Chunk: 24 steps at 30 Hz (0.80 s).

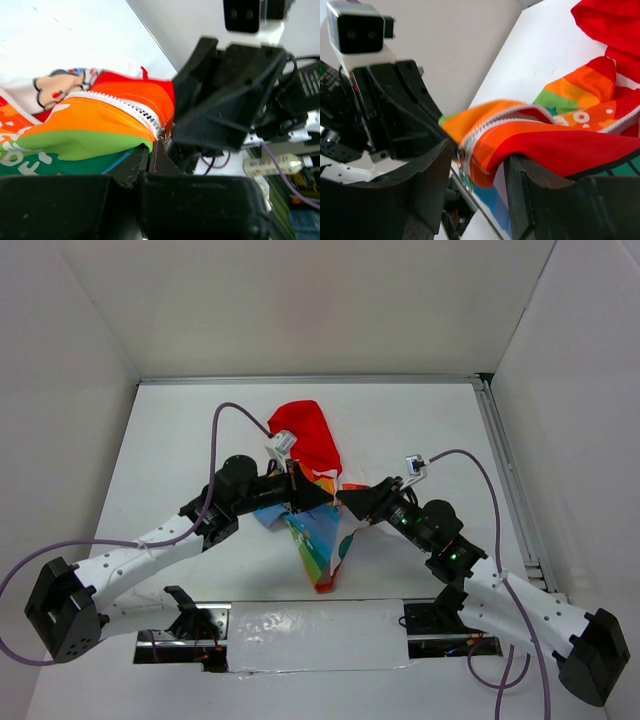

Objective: Zip up the jacket

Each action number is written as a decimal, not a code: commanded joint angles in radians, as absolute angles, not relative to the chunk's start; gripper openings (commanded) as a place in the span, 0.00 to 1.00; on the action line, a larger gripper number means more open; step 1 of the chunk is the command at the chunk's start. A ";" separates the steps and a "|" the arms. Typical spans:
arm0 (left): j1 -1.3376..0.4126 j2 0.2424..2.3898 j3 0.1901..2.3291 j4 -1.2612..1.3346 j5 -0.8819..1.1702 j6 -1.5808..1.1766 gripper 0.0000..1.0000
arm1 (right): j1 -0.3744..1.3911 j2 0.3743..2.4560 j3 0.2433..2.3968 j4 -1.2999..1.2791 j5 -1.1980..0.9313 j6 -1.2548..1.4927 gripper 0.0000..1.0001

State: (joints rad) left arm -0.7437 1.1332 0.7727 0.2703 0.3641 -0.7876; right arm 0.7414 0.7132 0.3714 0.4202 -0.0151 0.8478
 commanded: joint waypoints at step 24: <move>-0.750 1.117 0.810 0.296 0.253 -0.819 0.00 | 0.736 0.753 0.396 0.423 -0.224 0.804 0.43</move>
